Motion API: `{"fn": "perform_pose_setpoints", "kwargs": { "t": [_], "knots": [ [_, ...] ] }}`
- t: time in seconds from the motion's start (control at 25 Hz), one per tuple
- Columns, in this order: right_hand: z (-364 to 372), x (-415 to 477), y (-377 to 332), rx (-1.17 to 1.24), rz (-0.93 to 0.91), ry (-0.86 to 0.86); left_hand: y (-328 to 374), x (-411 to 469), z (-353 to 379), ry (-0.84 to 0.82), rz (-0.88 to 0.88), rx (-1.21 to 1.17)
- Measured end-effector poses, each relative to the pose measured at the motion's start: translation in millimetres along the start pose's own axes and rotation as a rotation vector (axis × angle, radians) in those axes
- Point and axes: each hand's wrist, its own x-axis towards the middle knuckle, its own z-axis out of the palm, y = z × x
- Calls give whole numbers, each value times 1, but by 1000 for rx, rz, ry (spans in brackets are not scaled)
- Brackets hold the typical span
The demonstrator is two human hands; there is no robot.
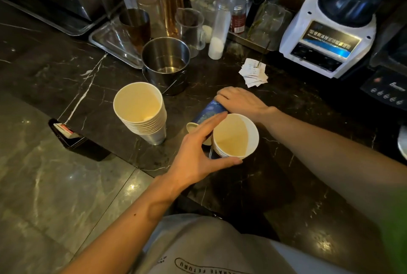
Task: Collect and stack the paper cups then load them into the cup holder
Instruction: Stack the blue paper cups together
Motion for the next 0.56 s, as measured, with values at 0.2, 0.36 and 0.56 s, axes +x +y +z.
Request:
{"fn": "perform_pose_setpoints", "kwargs": {
  "t": [0.2,0.36,0.56],
  "knots": [
    [2,-11,3,-75,10,-109,-4,3,0,-36,4,5],
    [6,-12,1,45,192,-81,-2,6,0,-39,1,-15],
    [0,-65,13,835,592,314,-4,17,1,-34,-6,-62]
  ]
}}
